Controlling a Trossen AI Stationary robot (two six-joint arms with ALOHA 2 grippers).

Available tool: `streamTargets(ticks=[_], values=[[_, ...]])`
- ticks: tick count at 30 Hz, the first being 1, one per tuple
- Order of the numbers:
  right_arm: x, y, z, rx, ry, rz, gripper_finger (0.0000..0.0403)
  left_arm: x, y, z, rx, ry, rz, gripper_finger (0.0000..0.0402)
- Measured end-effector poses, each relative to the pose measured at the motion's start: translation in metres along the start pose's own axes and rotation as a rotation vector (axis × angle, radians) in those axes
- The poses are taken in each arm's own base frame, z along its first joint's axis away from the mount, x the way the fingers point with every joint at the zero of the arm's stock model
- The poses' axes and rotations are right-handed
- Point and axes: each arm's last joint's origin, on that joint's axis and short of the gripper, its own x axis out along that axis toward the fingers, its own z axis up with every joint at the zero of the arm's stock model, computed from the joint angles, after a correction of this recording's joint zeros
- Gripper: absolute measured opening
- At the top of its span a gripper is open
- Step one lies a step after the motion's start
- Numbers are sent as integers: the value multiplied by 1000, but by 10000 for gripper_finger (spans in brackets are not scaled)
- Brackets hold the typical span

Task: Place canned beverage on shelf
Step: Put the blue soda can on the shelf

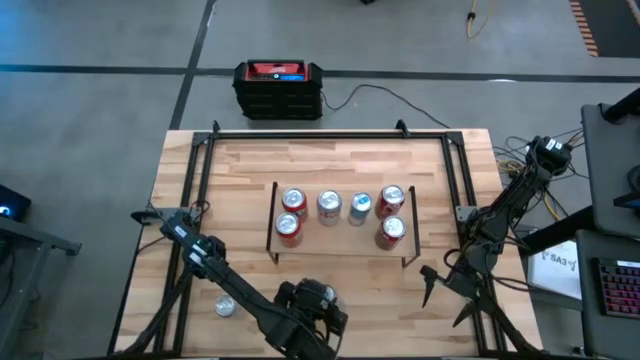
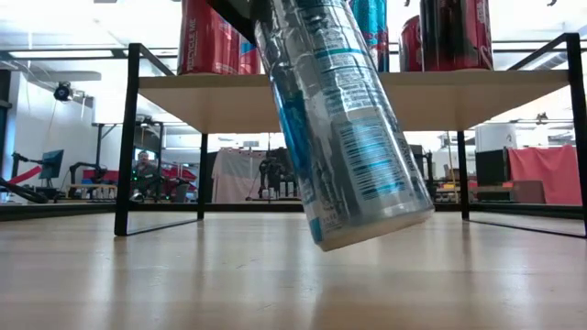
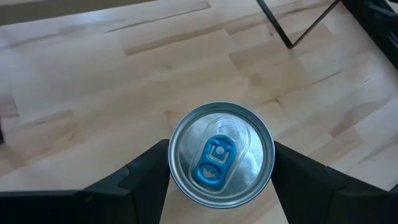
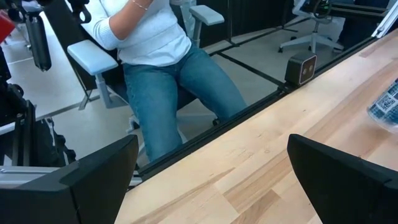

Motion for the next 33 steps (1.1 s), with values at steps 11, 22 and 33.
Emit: streamTargets(ticks=[11,22,33], values=[[0,0,0,0,0,0,400,-1,0,0,11,2,1,231],[0,0,0,2,0,0,400,-1,-4,-1,322,8,-34,239],[0,0,0,3,0,0,400,-2,-4,-4,380,102,-40,265]])
